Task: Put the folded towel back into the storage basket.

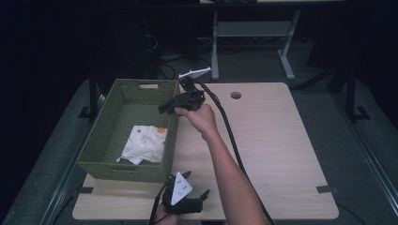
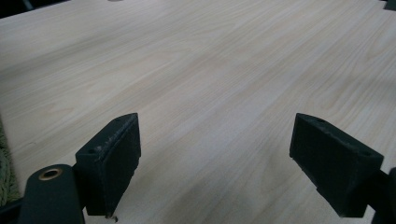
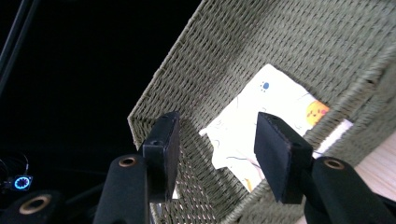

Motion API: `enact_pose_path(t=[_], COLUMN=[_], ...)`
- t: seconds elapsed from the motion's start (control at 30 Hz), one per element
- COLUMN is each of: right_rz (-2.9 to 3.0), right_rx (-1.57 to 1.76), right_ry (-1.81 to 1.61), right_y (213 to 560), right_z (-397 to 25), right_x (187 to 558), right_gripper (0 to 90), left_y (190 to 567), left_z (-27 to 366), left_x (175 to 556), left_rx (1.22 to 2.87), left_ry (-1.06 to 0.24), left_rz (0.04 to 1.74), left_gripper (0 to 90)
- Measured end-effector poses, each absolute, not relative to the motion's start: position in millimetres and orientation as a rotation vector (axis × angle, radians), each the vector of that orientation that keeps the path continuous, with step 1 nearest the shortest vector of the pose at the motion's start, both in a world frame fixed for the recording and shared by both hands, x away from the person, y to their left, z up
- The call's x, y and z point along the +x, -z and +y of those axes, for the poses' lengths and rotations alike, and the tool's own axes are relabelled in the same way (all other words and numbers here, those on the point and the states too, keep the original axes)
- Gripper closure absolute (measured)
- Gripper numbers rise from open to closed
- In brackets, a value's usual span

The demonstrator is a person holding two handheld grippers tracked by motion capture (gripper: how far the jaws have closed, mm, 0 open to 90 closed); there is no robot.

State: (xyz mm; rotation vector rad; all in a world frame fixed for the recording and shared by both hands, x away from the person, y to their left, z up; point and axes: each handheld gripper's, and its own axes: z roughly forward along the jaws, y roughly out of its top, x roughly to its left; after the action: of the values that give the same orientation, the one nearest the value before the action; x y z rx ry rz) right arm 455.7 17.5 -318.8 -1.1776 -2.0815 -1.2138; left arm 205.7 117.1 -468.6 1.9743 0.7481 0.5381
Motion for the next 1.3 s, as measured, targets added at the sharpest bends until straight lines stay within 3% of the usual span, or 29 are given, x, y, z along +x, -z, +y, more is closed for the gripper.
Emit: enact_pose_path(t=[1.3], right_rz=[-2.077], right_rx=[-1.322], right_ry=[1.255], right_y=[315.8], right_z=[-72.4], right_x=[441.5], right_gripper=[45.0], left_y=[468.9], left_z=[115.9], left_x=[205.5], left_rx=[1.986], left_ry=[-0.549], left_rz=[0.743], left_gripper=[16.7])
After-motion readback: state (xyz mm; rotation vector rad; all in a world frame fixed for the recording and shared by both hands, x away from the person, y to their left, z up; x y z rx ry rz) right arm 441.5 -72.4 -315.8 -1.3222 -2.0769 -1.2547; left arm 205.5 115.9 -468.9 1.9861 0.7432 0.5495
